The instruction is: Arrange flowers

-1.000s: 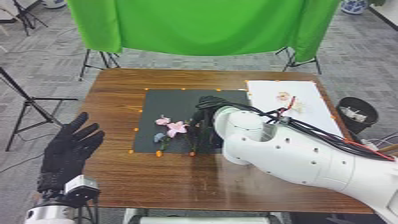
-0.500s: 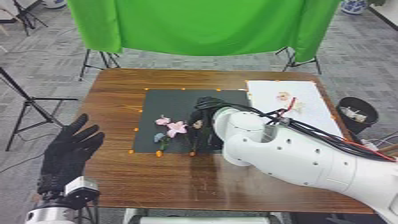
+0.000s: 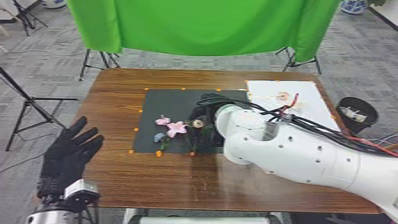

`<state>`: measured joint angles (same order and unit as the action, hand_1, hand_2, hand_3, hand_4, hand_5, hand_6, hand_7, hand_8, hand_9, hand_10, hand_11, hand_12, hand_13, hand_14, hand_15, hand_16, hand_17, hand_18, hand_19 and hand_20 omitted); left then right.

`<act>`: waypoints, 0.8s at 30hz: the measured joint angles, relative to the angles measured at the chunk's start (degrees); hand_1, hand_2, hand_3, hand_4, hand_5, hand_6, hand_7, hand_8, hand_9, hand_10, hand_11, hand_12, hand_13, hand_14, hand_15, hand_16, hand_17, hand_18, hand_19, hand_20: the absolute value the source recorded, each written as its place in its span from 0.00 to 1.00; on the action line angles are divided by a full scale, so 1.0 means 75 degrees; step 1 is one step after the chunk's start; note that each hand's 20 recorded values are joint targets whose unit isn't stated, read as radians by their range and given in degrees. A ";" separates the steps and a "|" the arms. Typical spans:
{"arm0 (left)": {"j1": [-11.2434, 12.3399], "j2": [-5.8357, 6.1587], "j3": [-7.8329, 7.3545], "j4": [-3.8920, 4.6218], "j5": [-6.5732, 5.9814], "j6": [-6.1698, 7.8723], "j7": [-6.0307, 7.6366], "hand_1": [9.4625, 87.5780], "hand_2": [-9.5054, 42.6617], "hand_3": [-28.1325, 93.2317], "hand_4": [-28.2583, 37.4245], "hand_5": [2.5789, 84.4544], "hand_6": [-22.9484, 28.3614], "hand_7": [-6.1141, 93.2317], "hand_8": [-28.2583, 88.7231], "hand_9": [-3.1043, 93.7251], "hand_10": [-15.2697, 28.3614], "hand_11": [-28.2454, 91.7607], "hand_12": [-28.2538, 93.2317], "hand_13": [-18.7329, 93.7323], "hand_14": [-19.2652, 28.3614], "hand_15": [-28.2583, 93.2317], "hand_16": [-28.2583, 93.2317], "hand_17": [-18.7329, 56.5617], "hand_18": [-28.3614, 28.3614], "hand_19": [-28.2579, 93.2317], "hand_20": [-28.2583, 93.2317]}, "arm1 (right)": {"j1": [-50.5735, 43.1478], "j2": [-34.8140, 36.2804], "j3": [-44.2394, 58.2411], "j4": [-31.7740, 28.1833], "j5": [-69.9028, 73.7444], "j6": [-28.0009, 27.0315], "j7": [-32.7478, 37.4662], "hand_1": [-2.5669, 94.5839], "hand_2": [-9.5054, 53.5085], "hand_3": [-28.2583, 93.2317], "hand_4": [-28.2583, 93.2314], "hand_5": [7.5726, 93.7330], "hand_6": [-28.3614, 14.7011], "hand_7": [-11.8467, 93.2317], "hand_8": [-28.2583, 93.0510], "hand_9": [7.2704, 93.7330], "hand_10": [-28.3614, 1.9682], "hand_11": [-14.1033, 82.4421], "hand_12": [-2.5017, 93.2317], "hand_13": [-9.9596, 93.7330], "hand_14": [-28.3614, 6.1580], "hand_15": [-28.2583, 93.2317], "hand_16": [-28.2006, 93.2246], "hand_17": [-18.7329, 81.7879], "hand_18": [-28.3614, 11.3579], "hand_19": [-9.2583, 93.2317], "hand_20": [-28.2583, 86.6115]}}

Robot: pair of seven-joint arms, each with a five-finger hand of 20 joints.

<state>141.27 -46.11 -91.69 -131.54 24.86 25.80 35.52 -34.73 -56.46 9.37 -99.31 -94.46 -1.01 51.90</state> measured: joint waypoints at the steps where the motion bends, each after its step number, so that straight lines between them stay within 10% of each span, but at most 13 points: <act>1: 0.0005 0.0017 0.0031 0.0000 -0.0020 0.0011 0.0044 0.25 0.32 0.76 0.08 0.43 0.64 0.17 0.17 0.37 0.79 0.49 0.32 0.36 0.95 0.72 0.13 0.13 0.91 0.62 0.31 | 0.0032 0.0021 -0.0031 -0.0021 0.0000 0.0036 0.0000 0.19 0.30 0.88 0.07 0.54 0.49 0.22 0.15 0.75 0.32 0.42 0.21 0.81 0.50 0.79 0.36 0.72 0.29 1.00 0.40; 13: 0.0258 0.0431 0.0058 -0.0043 -0.0415 0.0222 0.0765 0.24 0.32 0.76 0.08 0.43 0.64 0.17 0.17 0.37 0.79 0.49 0.32 0.36 0.95 0.71 0.13 0.13 0.91 0.62 0.31 | 0.0624 0.0895 0.0120 -0.0363 0.0396 -0.0261 -0.0384 0.24 0.27 0.87 0.07 0.50 0.52 0.24 0.15 0.58 0.28 0.31 0.18 0.75 0.47 0.81 0.34 0.68 0.30 1.00 0.36; 24: 0.0299 0.0682 0.0000 -0.0060 -0.0564 0.0285 0.1047 0.23 0.32 0.76 0.07 0.43 0.64 0.17 0.17 0.37 0.79 0.49 0.32 0.36 0.95 0.71 0.13 0.13 0.92 0.62 0.31 | 0.1335 0.2277 -0.0045 0.0275 0.0652 -0.0813 0.0025 0.25 0.25 0.87 0.06 0.48 0.53 0.24 0.15 0.52 0.29 0.27 0.18 0.73 0.47 0.82 0.33 0.66 0.31 1.00 0.35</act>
<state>143.51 -41.00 -91.69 -131.99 20.63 27.94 43.37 -24.72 -39.39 9.03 -97.24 -89.57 -7.11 52.09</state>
